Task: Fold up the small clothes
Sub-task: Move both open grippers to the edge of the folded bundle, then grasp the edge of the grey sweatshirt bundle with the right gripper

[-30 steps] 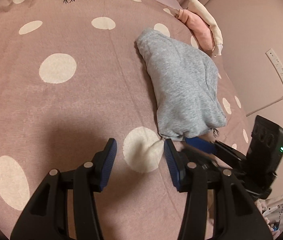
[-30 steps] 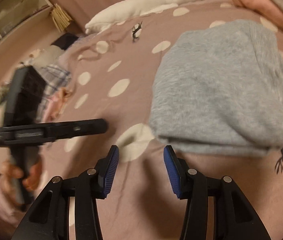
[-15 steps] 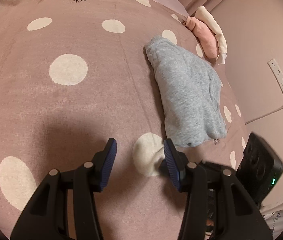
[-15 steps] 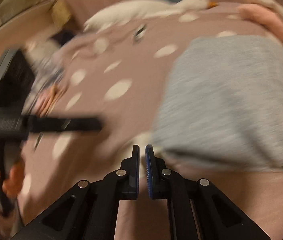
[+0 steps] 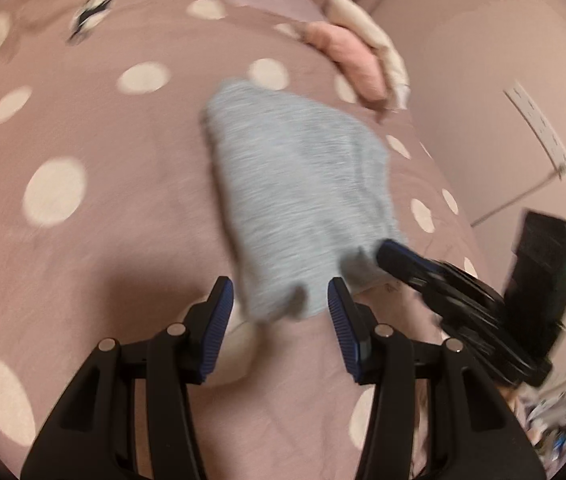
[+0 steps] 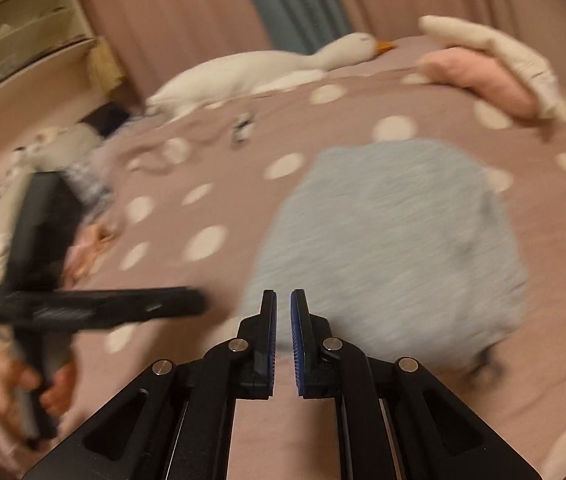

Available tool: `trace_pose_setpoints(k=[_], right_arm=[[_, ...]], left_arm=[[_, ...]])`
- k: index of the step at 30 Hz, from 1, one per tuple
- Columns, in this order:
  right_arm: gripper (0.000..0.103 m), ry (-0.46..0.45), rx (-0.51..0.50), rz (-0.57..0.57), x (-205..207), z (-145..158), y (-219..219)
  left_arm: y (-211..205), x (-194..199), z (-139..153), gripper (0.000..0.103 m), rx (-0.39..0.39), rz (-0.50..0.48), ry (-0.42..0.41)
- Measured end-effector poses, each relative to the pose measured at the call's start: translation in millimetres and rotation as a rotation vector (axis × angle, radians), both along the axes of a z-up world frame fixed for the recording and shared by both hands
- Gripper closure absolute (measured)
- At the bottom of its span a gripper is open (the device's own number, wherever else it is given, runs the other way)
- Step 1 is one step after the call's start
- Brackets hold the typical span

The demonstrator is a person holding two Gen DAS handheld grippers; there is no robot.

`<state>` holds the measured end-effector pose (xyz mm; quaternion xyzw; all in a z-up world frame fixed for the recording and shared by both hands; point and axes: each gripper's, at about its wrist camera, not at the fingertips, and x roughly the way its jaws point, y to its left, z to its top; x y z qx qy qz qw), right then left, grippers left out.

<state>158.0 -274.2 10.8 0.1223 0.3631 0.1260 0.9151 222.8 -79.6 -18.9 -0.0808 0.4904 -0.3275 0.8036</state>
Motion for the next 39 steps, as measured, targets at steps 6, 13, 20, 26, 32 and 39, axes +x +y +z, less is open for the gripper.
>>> trace_pose_setpoints(k=[6,13,20,26,32,39], right_arm=[[0.094,0.161,0.0,-0.047,4.9,-39.4,-29.5],[0.086,0.148,0.074,-0.003,-23.5,-23.4,-59.7],[0.036,0.135,0.321,-0.139,-13.8,-25.2,-128.6],[0.036,0.212,0.415,-0.239,20.1,-53.6,-157.7],[0.036,0.237,0.474,-0.207,36.7,-66.3,-152.0],[0.034,0.26,0.439,-0.173,51.9,-67.6,-145.1]], left_arm=[[-32.2,-5.5,-28.7,0.056,0.151,-0.059,0.008],[-2.4,-0.7,-45.9,0.051,0.143,-0.064,0.081],[21.7,23.2,-33.1,0.023,-0.092,0.016,0.137],[-11.5,50.6,-35.6,0.023,-0.123,0.023,0.16],[-30.5,65.9,-52.5,0.023,-0.095,0.061,0.178],[-42.6,72.6,-66.8,0.023,-0.098,0.065,0.2]])
